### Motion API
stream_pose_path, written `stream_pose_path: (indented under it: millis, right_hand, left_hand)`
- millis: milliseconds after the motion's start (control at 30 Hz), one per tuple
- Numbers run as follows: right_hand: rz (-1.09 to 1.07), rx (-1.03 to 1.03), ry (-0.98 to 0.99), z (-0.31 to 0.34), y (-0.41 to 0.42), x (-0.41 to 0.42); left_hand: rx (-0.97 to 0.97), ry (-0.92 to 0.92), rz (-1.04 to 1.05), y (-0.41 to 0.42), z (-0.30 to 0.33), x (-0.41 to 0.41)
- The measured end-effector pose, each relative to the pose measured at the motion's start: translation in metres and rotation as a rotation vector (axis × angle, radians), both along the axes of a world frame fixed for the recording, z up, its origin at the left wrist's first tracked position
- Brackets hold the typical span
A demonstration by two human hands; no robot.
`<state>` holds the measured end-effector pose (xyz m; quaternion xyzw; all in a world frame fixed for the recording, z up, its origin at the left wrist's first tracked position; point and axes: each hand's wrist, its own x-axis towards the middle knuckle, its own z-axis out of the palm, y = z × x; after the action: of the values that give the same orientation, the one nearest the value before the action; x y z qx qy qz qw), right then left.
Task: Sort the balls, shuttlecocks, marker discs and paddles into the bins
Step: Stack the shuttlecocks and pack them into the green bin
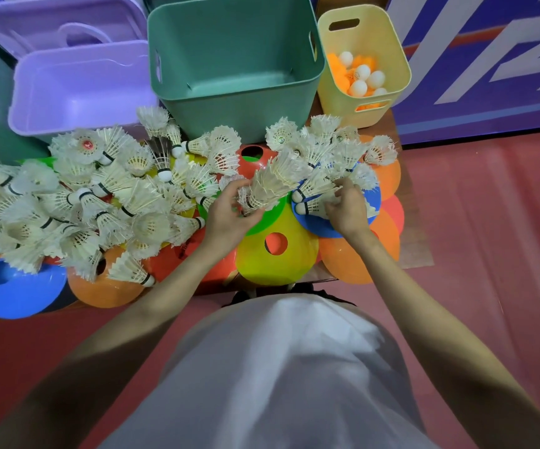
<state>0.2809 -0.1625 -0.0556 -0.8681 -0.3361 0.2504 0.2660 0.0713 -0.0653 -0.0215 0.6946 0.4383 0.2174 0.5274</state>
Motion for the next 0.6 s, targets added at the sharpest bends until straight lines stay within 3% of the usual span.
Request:
stream_pose_path:
  millis: [367, 600]
  right_hand:
    - [0.095, 0.029, -0.096, 0.003, 0.002, 0.017]
    - [0.262, 0.576, 0.038, 0.059, 0.026, 0.005]
  left_hand:
    - [0.044, 0.056, 0.079, -0.007, -0.004, 0.007]
    - [0.227, 0.158, 0.066, 0.004, 0.0, 0.002]
